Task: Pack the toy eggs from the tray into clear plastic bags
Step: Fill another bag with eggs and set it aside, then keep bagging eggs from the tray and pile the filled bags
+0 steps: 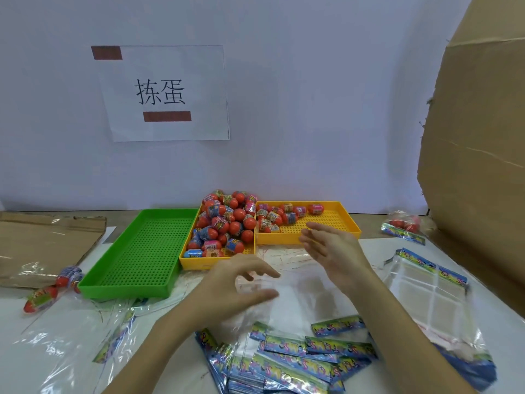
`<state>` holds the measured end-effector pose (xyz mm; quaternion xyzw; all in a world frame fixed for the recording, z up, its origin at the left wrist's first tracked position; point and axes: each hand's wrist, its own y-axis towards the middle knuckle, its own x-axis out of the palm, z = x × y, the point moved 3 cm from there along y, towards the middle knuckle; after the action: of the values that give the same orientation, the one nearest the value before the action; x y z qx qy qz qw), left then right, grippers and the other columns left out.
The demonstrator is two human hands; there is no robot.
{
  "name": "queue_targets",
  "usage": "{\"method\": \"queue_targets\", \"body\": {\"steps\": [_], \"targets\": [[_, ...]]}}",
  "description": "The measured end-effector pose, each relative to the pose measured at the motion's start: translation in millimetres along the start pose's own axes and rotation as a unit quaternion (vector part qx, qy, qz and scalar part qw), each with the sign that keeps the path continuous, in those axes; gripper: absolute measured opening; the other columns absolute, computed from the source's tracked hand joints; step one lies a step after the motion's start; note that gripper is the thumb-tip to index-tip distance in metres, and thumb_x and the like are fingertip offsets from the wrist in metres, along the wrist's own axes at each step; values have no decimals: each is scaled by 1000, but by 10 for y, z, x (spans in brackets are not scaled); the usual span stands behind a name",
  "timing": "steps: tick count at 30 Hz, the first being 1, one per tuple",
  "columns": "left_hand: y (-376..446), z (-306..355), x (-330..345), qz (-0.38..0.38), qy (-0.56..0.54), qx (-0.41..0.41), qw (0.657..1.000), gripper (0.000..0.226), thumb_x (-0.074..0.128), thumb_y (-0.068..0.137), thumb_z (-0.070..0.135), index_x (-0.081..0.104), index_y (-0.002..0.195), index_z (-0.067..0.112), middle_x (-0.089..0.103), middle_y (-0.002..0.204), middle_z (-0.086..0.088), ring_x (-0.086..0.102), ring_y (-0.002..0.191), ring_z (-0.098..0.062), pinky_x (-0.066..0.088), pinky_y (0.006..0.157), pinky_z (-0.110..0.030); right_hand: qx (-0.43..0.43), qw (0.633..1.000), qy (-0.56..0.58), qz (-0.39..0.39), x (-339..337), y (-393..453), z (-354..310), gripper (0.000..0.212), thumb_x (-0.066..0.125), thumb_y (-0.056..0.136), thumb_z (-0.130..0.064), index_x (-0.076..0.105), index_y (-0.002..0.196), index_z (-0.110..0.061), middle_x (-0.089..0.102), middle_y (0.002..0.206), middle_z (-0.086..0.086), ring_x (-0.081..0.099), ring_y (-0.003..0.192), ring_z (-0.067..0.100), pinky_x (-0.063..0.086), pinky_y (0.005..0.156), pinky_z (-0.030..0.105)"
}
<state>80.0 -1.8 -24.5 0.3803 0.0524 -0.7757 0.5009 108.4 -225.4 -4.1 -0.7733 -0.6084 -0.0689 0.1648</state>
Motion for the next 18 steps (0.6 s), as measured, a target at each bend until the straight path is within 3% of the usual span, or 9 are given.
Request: {"method": "queue_targets", "body": {"steps": [2, 5, 7, 9, 11, 14, 18], "targets": [[-19, 46, 107, -52, 47, 42, 997, 38, 72, 92, 56, 72, 127, 41, 65, 130, 33, 55, 128, 4, 42, 109, -25, -22, 996, -89, -14, 49, -18, 26, 17, 57, 102, 1, 71, 111, -2, 75, 104, 18, 74, 90, 25, 61, 75, 27], [-47, 76, 253, -106, 108, 76, 986, 40, 50, 107, 53, 52, 148, 53, 45, 151, 40, 31, 145, 12, 19, 120, -20, -52, 978, -199, -23, 94, -33, 62, 20, 56, 102, 0, 74, 103, -8, 77, 97, 14, 75, 84, 22, 61, 75, 29], [-58, 97, 306, -117, 146, 87, 978, 43, 42, 112, 44, 40, 154, 56, 45, 151, 37, 25, 145, 14, 13, 119, -19, -63, 971, -228, -31, 102, -21, 75, 22, 55, 103, -1, 75, 98, -11, 77, 91, 10, 75, 77, 17, 61, 71, 26], [-54, 102, 322, -112, 189, 96, 971, 47, 46, 111, 43, 37, 156, 54, 50, 140, 29, 31, 135, 6, 17, 114, -22, -67, 969, -236, -35, 106, -10, 75, 23, 56, 103, -2, 75, 97, -13, 78, 86, 6, 75, 72, 14, 60, 66, 23], [-38, 103, 290, -96, 218, 100, 966, 44, 52, 107, 49, 48, 151, 49, 51, 127, 20, 35, 122, -3, 22, 105, -23, -68, 968, -237, -40, 100, 8, 87, 23, 56, 102, -2, 76, 97, -13, 78, 85, 4, 76, 73, 14, 60, 65, 22], [-6, 88, 204, -70, 236, 113, 963, 28, 60, 104, 50, 74, 124, 39, 53, 113, 13, 40, 109, -9, 29, 95, -27, -65, 968, -241, -38, 104, 20, 92, 23, 57, 102, -2, 76, 97, -14, 78, 86, 4, 76, 73, 14, 59, 63, 22], [-15, 75, 147, -48, 231, 129, 963, 18, 63, 104, 38, 75, 105, 24, 62, 117, 11, 50, 112, -10, 38, 97, -31, -64, 965, -251, -46, 105, 31, 106, 25, 56, 102, -2, 76, 95, -15, 78, 83, 4, 76, 72, 14, 59, 62, 22]]}}
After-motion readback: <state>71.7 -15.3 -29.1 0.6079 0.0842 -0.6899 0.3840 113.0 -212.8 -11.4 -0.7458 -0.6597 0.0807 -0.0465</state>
